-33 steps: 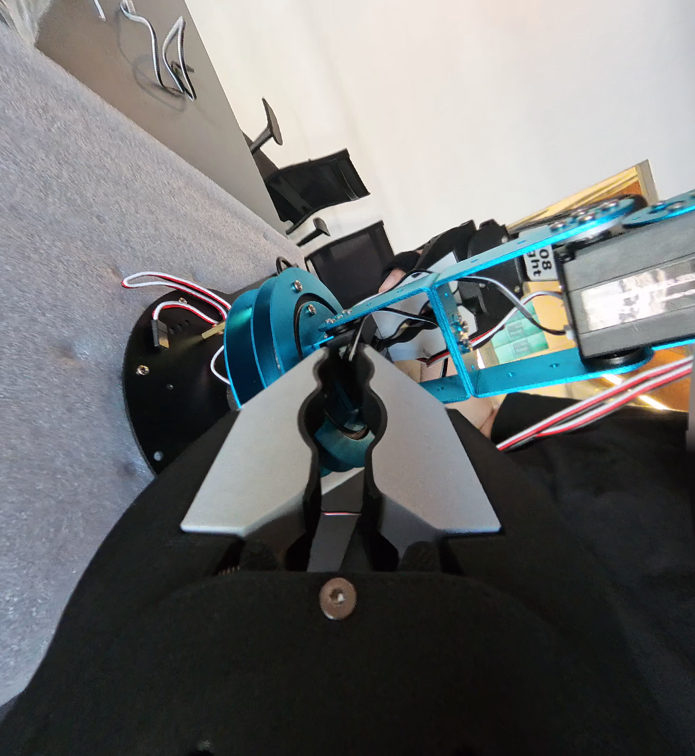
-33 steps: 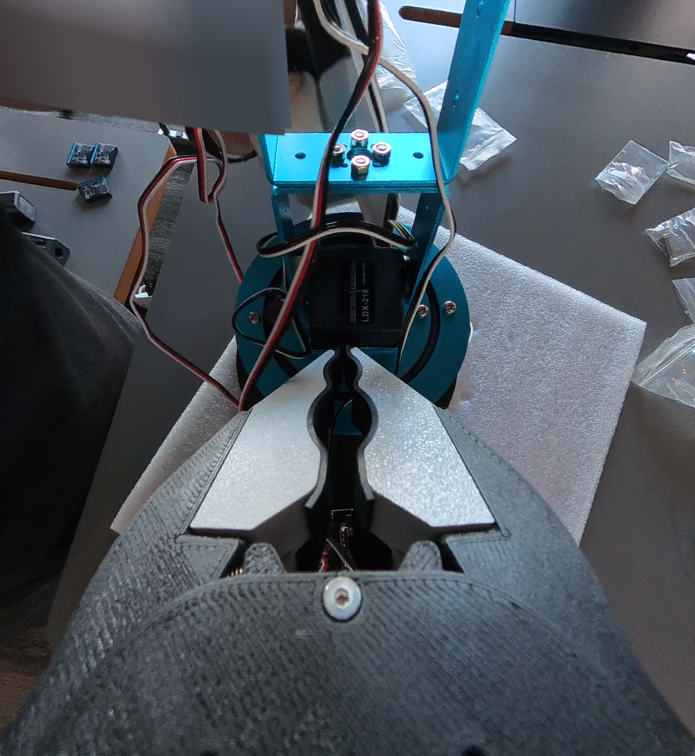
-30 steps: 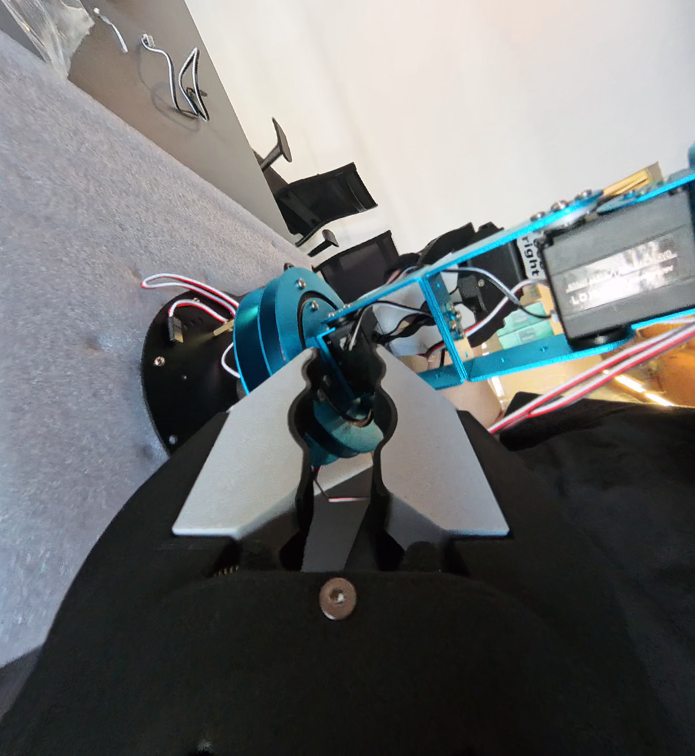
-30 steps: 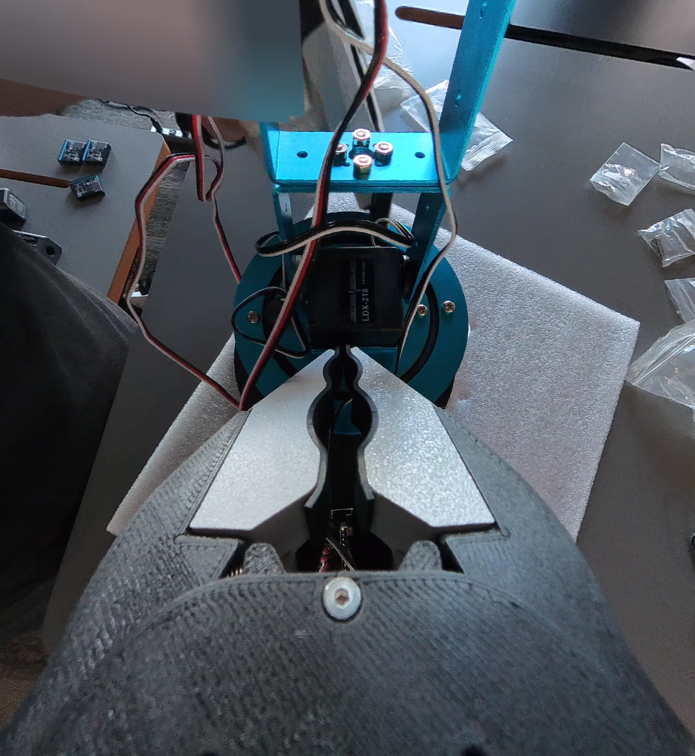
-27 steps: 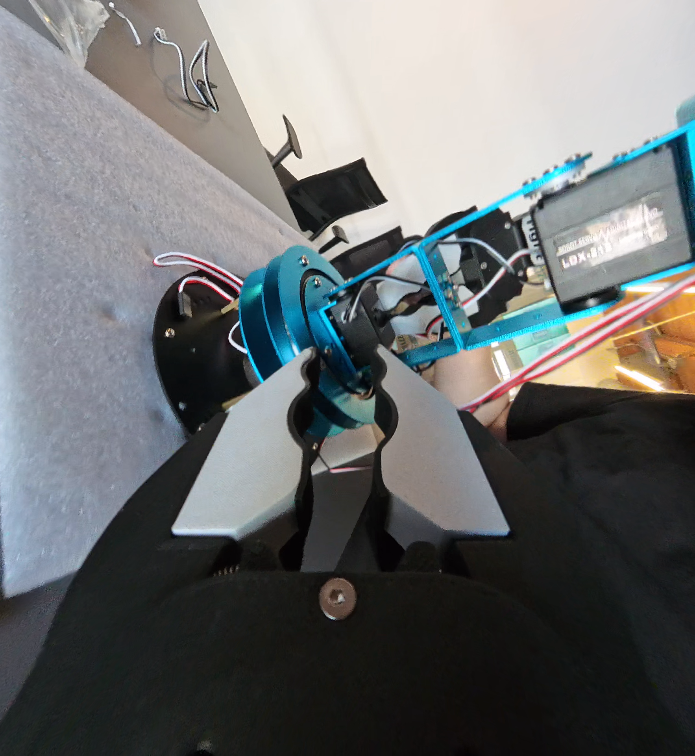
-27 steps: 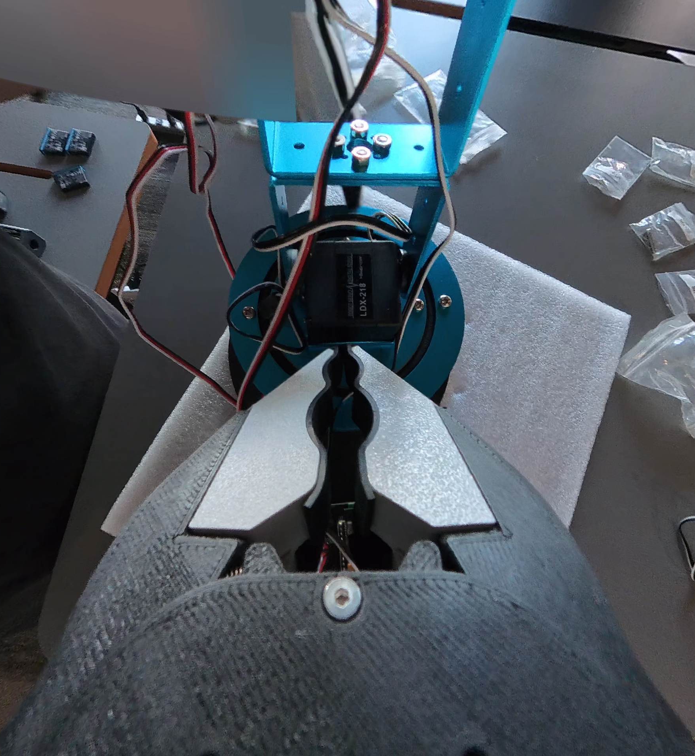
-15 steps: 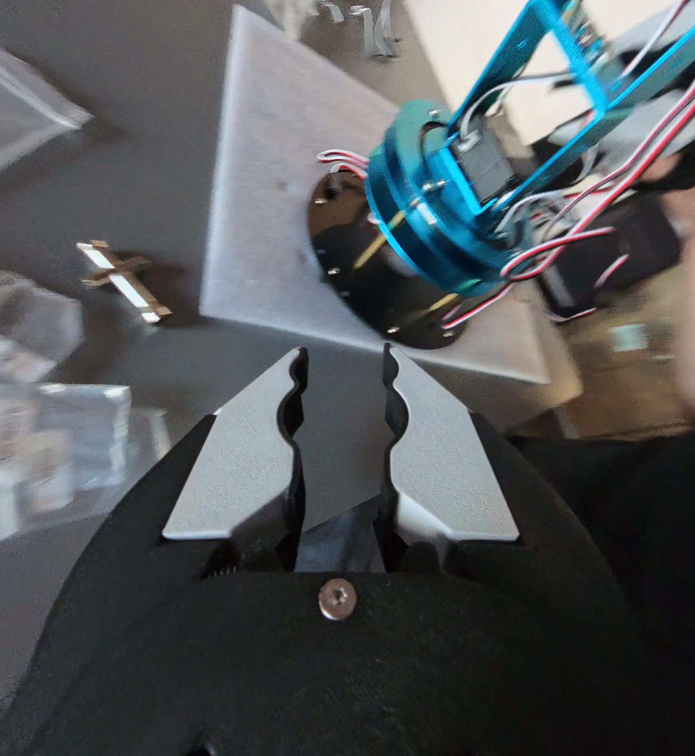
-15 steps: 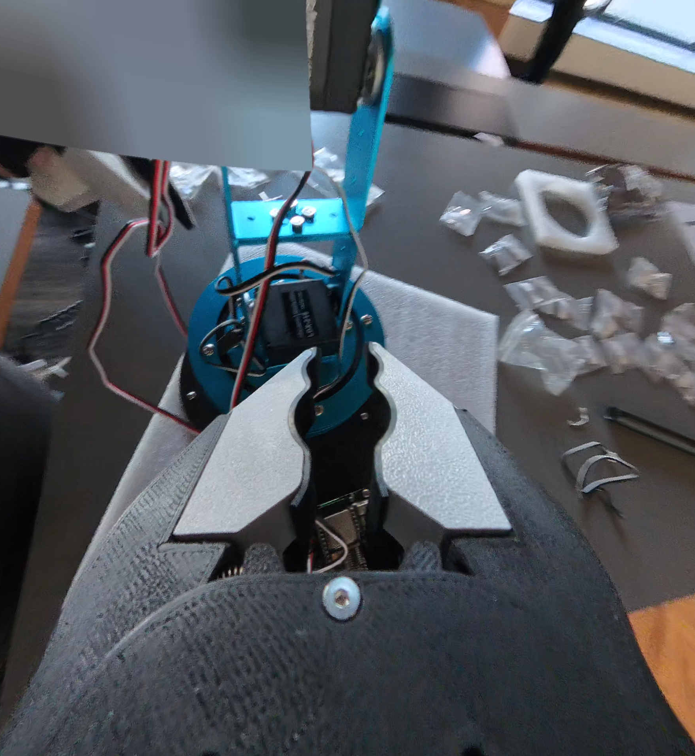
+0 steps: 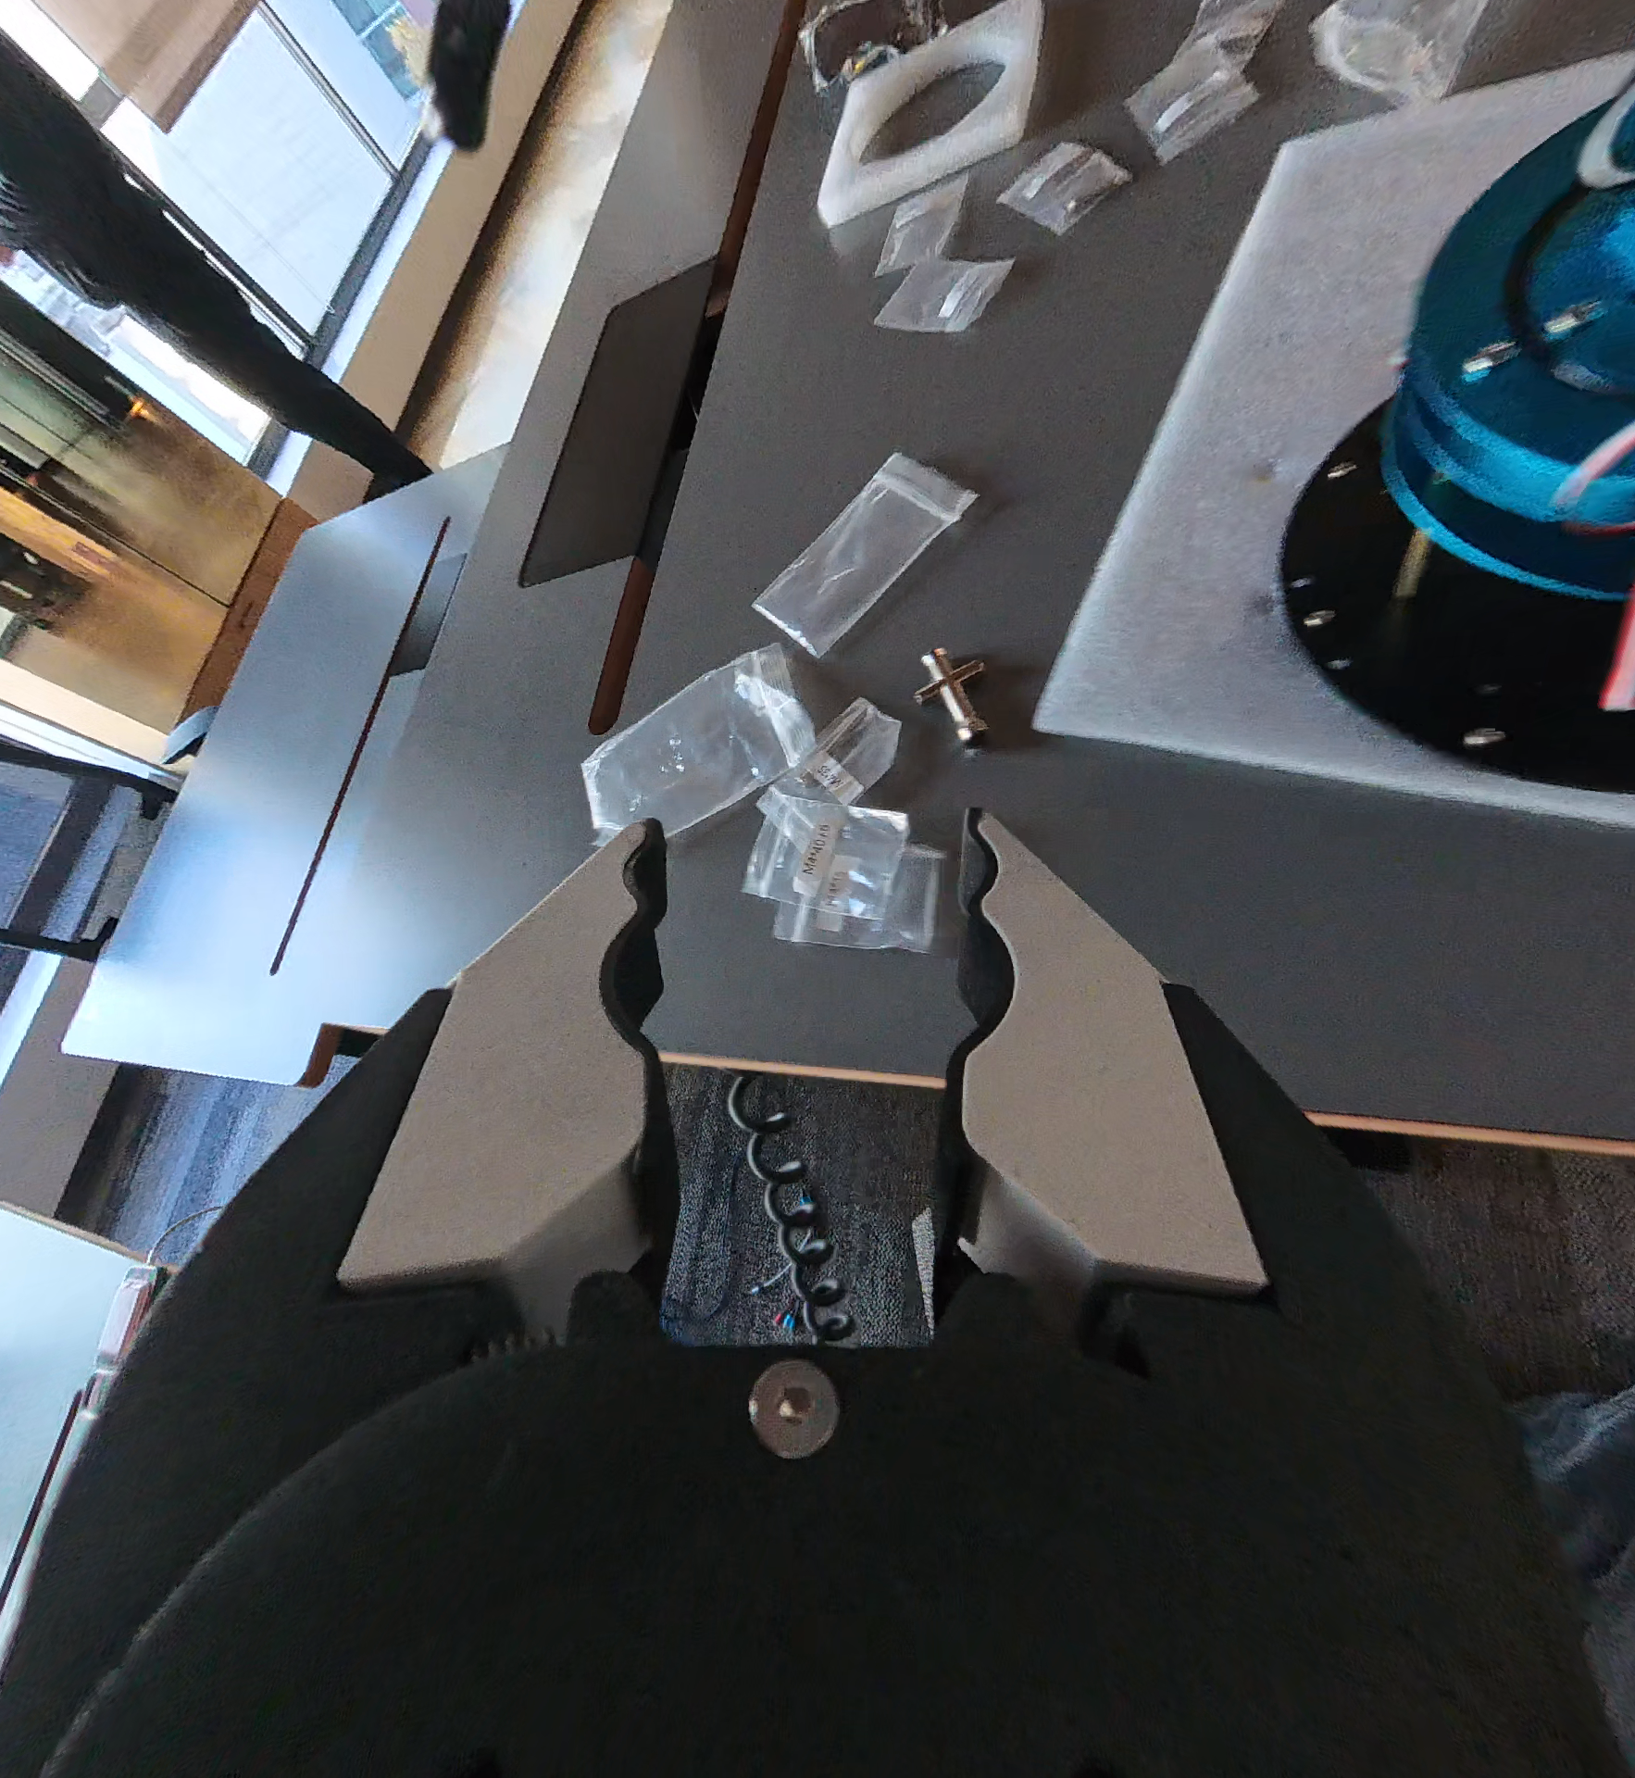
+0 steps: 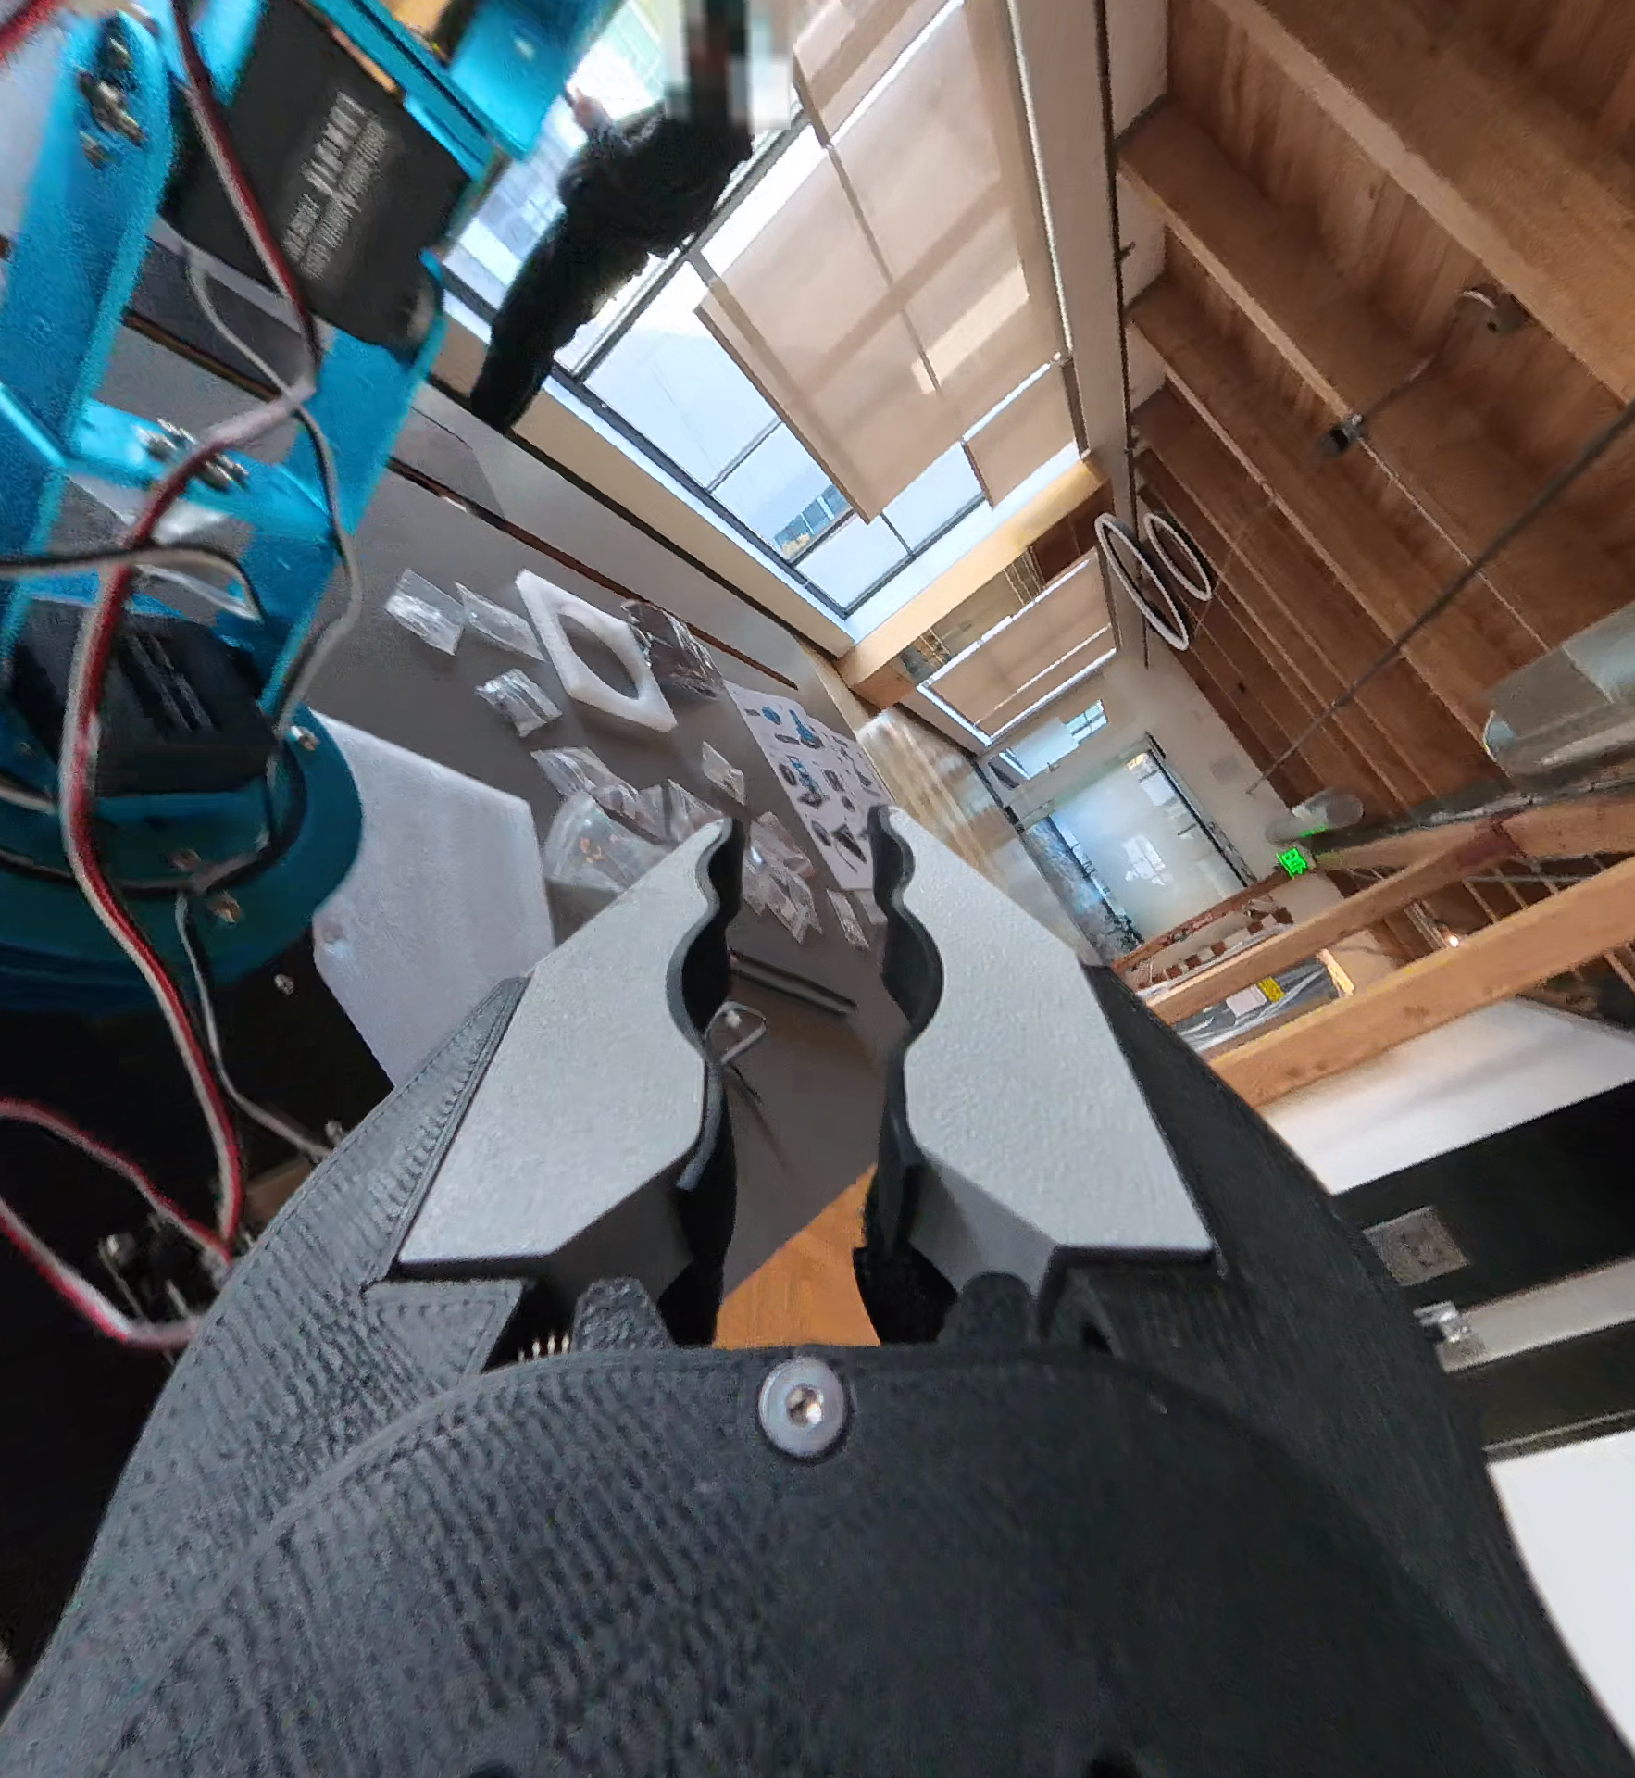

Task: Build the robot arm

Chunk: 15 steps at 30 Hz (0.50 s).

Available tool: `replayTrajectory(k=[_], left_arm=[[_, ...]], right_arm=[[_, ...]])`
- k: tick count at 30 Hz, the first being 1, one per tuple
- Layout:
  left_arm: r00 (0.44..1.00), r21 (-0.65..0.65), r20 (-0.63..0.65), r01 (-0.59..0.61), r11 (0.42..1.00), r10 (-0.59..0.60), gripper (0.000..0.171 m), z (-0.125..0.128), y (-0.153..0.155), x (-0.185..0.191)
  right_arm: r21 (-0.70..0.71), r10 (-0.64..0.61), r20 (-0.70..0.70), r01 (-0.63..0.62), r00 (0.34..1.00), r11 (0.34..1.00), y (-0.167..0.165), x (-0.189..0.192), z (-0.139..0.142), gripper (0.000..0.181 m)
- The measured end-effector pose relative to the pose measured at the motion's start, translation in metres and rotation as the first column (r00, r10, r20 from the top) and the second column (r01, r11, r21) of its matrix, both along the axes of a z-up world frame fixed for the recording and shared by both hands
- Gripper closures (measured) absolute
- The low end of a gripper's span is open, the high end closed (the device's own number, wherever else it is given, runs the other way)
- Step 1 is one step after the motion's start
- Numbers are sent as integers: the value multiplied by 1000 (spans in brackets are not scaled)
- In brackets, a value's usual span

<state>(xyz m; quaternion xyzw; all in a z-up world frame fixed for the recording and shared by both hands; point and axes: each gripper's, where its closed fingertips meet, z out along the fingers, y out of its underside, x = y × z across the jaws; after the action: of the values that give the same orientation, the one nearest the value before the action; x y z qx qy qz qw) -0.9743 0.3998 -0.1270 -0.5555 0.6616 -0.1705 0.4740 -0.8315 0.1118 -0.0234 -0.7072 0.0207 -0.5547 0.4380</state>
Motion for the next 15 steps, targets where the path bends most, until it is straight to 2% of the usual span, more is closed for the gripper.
replayTrajectory(k=[4,11,13,15], left_arm=[[999,-1,32,-12,1000,12,110,17,-47,-9],[986,-152,82,-130,980,144,110,32,-130,-36],[978,-162,109,-159,974,178,111,38,-146,-46],[969,-151,114,-203,967,221,111,41,-157,-57]], right_arm=[[-1,-12,-41,12,999,1000,-66,-6,-7,158],[-4,40,-204,-41,978,999,-192,-28,-62,161],[18,59,-232,-56,971,998,-219,-34,-72,161],[52,109,-254,-99,961,994,-231,-42,-74,161]])
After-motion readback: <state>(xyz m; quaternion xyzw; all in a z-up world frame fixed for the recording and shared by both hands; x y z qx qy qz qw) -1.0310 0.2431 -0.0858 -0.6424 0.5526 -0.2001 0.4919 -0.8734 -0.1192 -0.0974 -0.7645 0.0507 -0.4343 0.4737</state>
